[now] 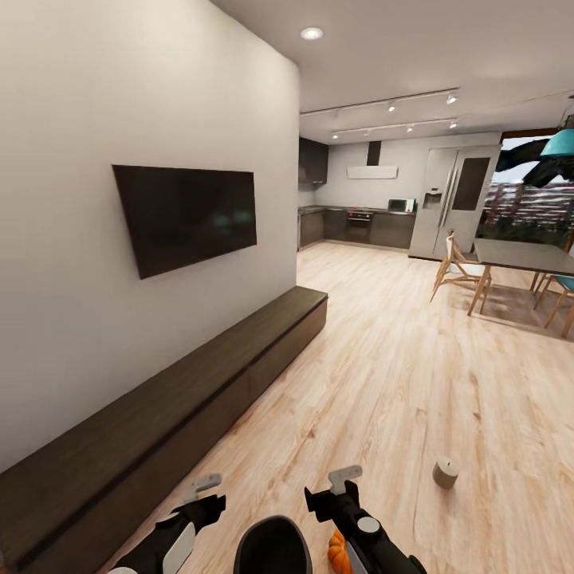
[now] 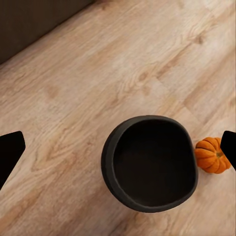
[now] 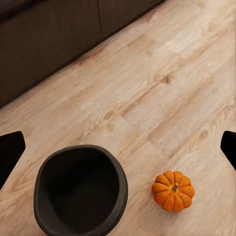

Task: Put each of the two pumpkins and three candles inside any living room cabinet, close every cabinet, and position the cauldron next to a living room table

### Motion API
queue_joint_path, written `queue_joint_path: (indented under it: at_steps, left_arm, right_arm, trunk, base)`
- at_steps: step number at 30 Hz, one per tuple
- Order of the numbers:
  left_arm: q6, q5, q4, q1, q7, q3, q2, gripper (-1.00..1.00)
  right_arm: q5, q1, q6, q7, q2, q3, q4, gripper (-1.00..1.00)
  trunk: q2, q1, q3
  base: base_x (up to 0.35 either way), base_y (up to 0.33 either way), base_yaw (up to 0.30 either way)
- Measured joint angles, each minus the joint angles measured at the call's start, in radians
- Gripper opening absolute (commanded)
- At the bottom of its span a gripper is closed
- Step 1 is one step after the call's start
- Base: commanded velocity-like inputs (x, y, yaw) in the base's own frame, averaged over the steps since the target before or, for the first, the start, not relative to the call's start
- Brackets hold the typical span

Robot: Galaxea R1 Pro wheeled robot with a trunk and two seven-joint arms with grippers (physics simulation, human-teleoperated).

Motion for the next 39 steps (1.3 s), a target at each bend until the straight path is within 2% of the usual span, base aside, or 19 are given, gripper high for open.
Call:
queue_joint_path:
  at_steps: [9, 16, 20, 28, 39]
  left_arm:
    - [0.000, 0.000, 0.000, 0.000, 0.001, 0.000, 0.001, 1.00]
    - [0.000, -0.007, 0.000, 0.000, 0.000, -0.001, -0.003, 1.00]
    - [-0.001, -0.008, 0.000, 0.000, 0.000, -0.001, -0.004, 1.00]
    - [-0.001, -0.009, 0.000, 0.000, 0.000, -0.001, -0.006, 1.00]
    - [-0.001, -0.011, 0.006, 0.000, 0.000, -0.007, -0.006, 1.00]
  right_arm:
    - [0.000, 0.000, 0.002, 0.001, 0.001, 0.001, 0.000, 1.00]
    - [0.001, -0.004, 0.046, -0.004, 0.004, 0.001, 0.001, 1.00]
    - [0.001, -0.005, 0.090, -0.005, 0.025, 0.001, 0.002, 1.00]
    - [0.001, -0.011, 0.132, -0.007, 0.033, 0.000, 0.003, 1.00]
    - [0.001, -0.011, 0.143, -0.007, 0.035, -0.001, 0.002, 1.00]
  trunk:
    - [0.000, 0.000, 0.000]
    - [0.000, 0.000, 0.000]
    - [0.000, 0.000, 0.000]
    - [-0.056, 0.031, -0.025]
    - [-0.133, 0.073, -0.059]
  base:
    - [0.047, 0.000, 0.000]
    - [0.012, 0.000, 0.000]
    - [0.000, 0.000, 0.000]
    - [0.000, 0.000, 0.000]
    - [0.000, 0.000, 0.000]
